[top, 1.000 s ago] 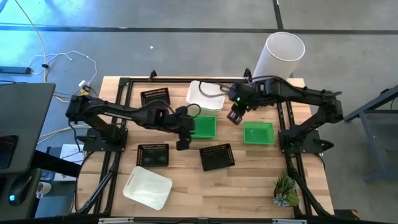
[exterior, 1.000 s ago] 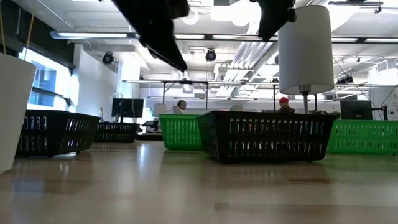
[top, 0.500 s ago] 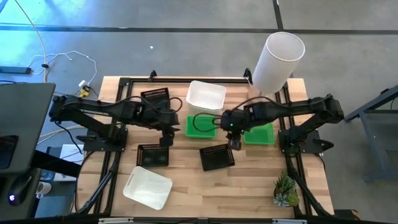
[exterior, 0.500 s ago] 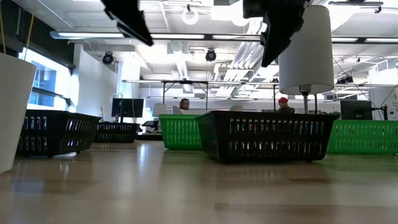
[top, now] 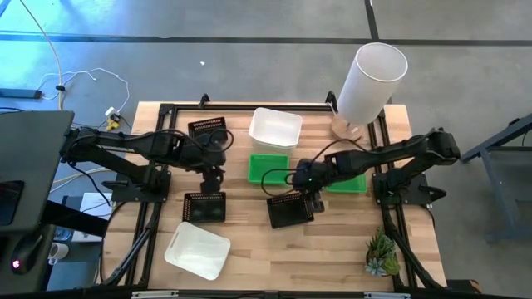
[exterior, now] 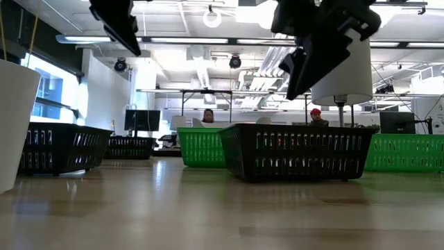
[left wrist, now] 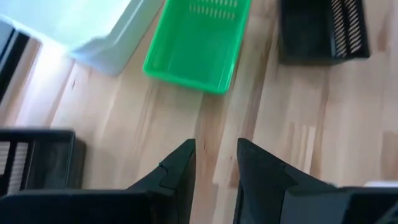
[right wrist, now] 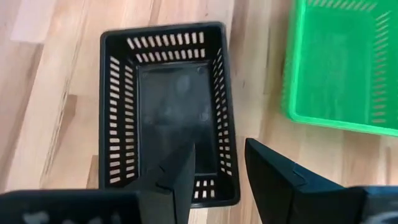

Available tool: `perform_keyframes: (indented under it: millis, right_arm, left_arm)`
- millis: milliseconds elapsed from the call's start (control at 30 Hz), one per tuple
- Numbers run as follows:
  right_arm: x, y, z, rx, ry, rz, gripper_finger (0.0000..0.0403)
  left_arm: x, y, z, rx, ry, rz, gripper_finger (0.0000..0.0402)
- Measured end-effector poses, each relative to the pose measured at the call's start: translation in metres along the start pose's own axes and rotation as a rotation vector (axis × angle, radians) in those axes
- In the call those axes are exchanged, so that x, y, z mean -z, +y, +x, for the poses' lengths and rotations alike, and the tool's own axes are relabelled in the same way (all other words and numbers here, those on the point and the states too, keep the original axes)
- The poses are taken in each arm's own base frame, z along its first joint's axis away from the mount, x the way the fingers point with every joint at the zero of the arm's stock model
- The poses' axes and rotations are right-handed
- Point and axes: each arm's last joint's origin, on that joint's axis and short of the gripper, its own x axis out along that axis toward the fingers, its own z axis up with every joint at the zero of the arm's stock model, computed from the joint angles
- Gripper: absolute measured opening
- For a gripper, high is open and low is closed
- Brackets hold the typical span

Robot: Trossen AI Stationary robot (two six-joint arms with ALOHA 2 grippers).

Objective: Stack baskets by color
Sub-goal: Stack the right black bin on the left black bin

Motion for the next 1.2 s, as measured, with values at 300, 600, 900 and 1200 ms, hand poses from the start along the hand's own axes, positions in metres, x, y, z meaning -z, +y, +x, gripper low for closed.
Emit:
perform_keyframes:
  millis: [300,600,900,1200]
  right_arm:
    - [0.025,-0.003,0.024,0.038,-0.032,-0.022,0.0128]
    - [0.040,-0.003,0.036,0.043,-0.055,-0.021,0.0128]
    - [0.052,-0.004,0.044,0.046,-0.060,0.028,0.0127]
    - [0.053,-0.004,0.046,0.045,-0.051,0.051,0.0038]
  left_arm:
    - [0.002,0.002,0.000,-0.049,0.013,-0.014,0.0106]
    - [0.001,0.002,0.000,-0.049,0.004,-0.027,0.0106]
    - [0.000,0.002,0.000,-0.047,-0.002,-0.028,0.0106]
    - [0.000,0.002,0.000,-0.047,-0.002,-0.028,0.0106]
